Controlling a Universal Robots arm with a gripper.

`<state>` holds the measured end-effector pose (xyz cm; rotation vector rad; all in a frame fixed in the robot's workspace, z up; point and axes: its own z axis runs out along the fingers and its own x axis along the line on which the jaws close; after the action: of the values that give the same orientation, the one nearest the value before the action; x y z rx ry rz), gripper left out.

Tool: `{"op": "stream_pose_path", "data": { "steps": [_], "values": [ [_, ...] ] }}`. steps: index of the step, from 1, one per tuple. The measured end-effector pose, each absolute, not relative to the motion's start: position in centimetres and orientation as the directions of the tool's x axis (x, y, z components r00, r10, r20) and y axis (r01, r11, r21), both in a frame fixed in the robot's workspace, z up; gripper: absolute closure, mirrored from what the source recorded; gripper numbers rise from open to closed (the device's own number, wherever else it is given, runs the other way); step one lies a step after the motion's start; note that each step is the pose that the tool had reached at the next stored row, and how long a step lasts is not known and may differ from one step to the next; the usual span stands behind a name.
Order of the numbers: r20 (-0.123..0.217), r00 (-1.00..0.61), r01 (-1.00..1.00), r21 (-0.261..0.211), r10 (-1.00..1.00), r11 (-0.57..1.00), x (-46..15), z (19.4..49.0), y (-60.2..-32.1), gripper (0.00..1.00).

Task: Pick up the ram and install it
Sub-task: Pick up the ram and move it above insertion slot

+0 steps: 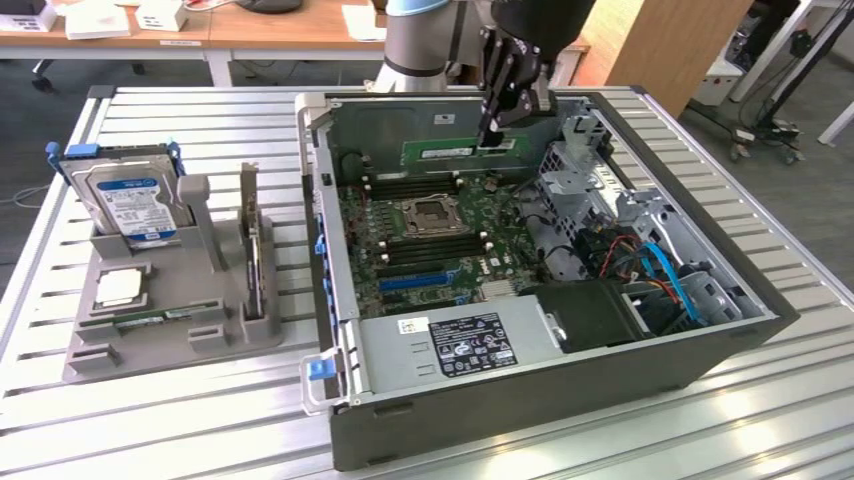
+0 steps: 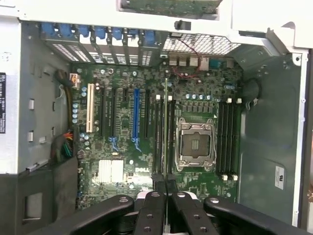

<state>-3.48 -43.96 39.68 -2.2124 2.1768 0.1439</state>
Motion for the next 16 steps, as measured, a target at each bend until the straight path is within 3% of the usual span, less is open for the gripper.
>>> {"op": "stream_pose_path", "data": {
  "steps": [16],
  "values": [
    [-0.09, -0.024, -0.999, 0.04, -0.996, 0.02, -3.5, 39.4, -41.7, 0.88]
  ]
}}
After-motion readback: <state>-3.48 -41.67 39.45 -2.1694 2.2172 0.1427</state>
